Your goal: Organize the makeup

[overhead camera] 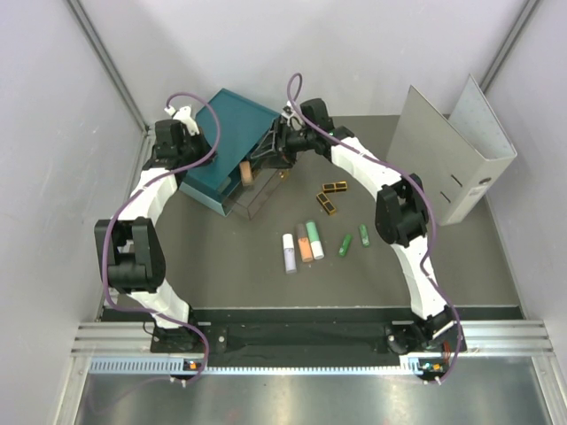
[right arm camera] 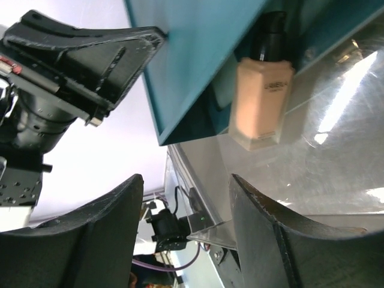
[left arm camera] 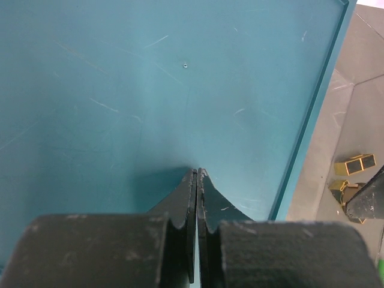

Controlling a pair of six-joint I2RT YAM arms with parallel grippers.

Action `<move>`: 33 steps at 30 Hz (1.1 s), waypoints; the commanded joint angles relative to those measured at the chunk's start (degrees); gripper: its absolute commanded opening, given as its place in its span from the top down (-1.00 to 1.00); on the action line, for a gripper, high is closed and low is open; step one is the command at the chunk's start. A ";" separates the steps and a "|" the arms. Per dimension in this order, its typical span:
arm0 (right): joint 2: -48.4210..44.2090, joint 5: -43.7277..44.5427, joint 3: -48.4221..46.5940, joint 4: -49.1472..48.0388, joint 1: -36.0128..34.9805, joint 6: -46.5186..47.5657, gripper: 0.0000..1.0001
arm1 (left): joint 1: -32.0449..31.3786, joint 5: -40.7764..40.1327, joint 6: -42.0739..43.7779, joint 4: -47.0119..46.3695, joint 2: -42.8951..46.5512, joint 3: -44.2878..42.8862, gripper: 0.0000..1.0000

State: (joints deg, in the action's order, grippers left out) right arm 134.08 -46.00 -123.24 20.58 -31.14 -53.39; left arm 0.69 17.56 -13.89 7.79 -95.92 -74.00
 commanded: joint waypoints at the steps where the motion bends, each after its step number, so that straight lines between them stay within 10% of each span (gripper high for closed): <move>1: -2.85 -2.43 -1.04 -5.20 -0.24 0.56 -0.18 | -0.51 0.02 -0.52 11.63 -3.22 1.66 1.00; 17: -16.75 18.99 0.61 52.42 2.75 42.64 -0.12 | -0.51 0.54 1.23 13.65 -5.24 -1.85 1.00; 33: -15.96 27.54 24.63 48.77 2.13 46.97 -0.19 | -0.51 1.16 0.97 13.65 -4.54 0.43 1.00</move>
State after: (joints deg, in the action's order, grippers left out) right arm 117.30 -19.66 -98.06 70.35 -28.45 -8.62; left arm 0.71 19.05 -13.82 10.72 -97.97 -77.21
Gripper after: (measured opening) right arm 0.602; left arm 0.010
